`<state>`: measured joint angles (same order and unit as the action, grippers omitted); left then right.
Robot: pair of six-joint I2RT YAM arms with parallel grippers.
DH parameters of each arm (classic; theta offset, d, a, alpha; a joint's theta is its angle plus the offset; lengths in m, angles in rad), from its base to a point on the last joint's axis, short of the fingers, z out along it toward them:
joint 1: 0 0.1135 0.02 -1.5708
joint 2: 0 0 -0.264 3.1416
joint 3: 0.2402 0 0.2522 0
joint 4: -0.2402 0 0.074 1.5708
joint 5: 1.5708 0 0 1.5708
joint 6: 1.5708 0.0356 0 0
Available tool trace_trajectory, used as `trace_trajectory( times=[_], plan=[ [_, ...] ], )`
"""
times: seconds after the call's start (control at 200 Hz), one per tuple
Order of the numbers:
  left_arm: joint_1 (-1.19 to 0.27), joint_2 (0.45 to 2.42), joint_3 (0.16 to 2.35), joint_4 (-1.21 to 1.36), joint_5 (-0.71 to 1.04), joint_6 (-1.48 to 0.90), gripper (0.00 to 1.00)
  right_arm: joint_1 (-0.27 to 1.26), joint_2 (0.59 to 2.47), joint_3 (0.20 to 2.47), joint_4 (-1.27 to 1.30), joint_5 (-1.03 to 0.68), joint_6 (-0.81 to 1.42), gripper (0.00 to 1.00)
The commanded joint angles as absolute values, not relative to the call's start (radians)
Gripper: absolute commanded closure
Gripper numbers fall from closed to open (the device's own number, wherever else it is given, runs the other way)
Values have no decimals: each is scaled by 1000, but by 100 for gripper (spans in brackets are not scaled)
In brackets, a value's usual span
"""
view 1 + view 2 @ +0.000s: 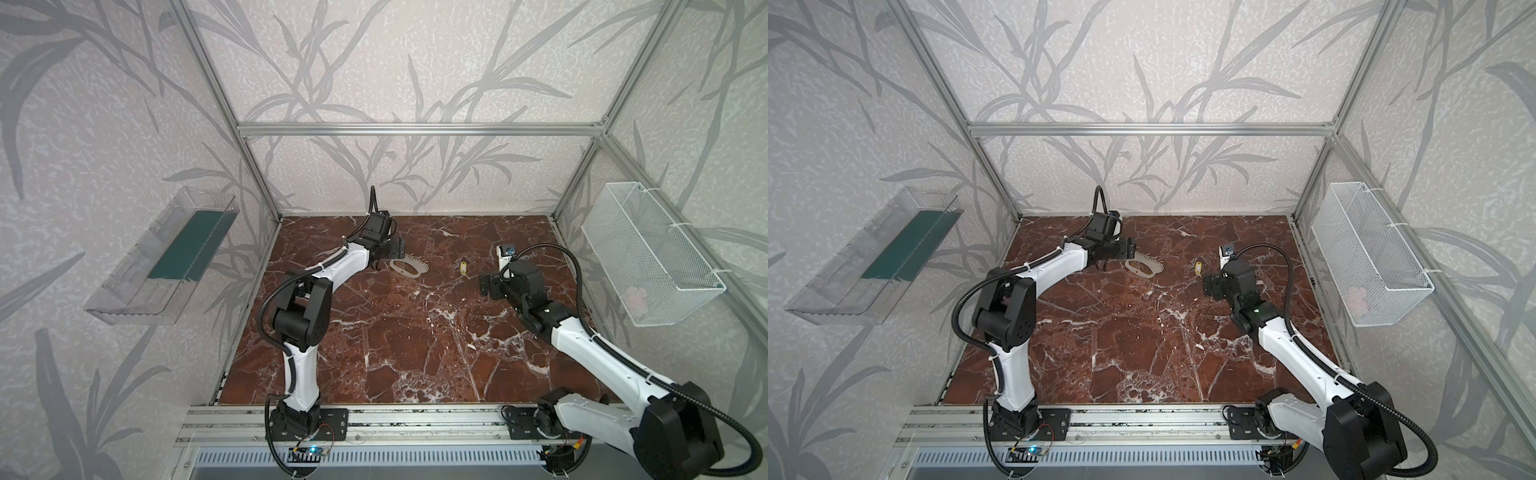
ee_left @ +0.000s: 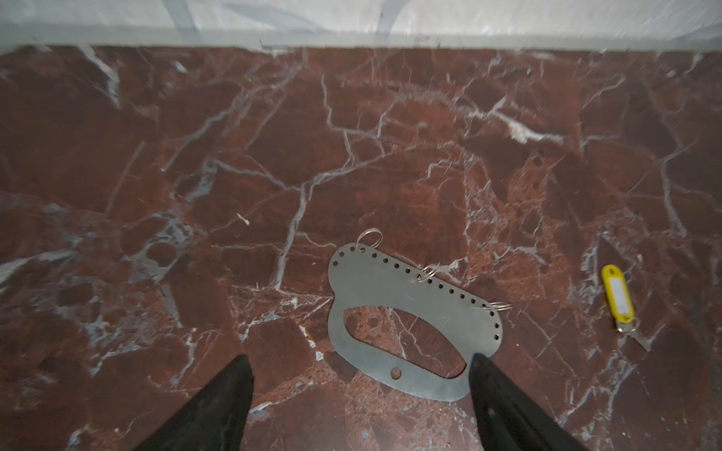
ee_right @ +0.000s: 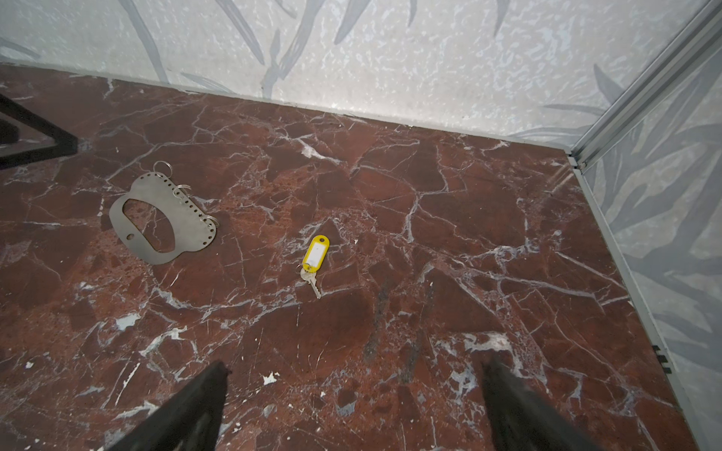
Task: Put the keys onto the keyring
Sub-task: 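Reach the left gripper down to the edge of the silver keyring plate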
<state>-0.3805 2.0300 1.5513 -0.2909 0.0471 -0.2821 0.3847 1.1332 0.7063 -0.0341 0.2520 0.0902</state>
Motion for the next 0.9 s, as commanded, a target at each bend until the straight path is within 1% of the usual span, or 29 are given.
trace_trajectory(
  times=[0.0,0.155,0.215,0.265,0.355,0.545,0.895],
  plan=[
    [-387,2105,1649,-437,85,-262,14,386,1143,736,-74,237,105,1],
    [-391,2196,1745,-466,101,-259,17,387,1152,743,-83,244,99,1],
    [-392,2211,1764,-466,104,-256,18,385,1152,742,-87,250,97,1],
    [-394,2215,1771,-466,119,-252,22,385,1152,741,-88,254,93,1],
    [-400,2218,1775,-452,133,-247,23,385,1153,740,-87,255,92,1],
    [-406,2237,1786,-417,81,-231,25,385,1162,745,-80,245,97,1],
    [-403,2340,1889,-379,34,-187,33,385,1150,740,-89,254,85,0]
  ],
)
